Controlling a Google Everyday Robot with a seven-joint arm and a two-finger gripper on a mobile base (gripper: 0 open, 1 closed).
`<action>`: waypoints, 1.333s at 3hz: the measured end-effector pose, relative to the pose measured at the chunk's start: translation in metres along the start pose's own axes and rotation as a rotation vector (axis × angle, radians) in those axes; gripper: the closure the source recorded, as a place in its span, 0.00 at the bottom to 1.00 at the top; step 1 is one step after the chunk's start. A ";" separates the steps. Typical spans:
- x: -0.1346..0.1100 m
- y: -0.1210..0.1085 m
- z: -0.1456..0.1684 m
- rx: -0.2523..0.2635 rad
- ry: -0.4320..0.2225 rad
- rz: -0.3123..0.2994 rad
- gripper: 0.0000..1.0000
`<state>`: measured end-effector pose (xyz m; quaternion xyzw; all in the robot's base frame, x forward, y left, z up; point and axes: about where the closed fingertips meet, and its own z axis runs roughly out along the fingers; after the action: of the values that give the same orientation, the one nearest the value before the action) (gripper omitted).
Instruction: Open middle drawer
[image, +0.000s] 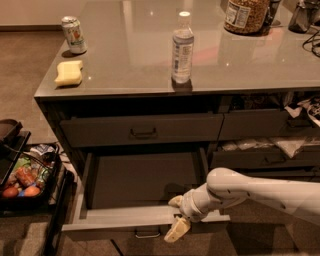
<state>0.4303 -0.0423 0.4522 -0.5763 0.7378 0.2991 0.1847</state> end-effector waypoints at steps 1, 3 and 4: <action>0.000 0.000 0.000 -0.002 0.000 0.000 0.00; -0.020 0.001 -0.023 0.025 0.034 -0.063 0.00; -0.044 0.003 -0.076 0.083 0.089 -0.139 0.00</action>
Offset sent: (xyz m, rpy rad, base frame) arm -0.0002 0.0001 0.0000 0.0002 0.0014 0.0011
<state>0.4442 -0.0589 0.5372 -0.6305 0.7153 0.2290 0.1958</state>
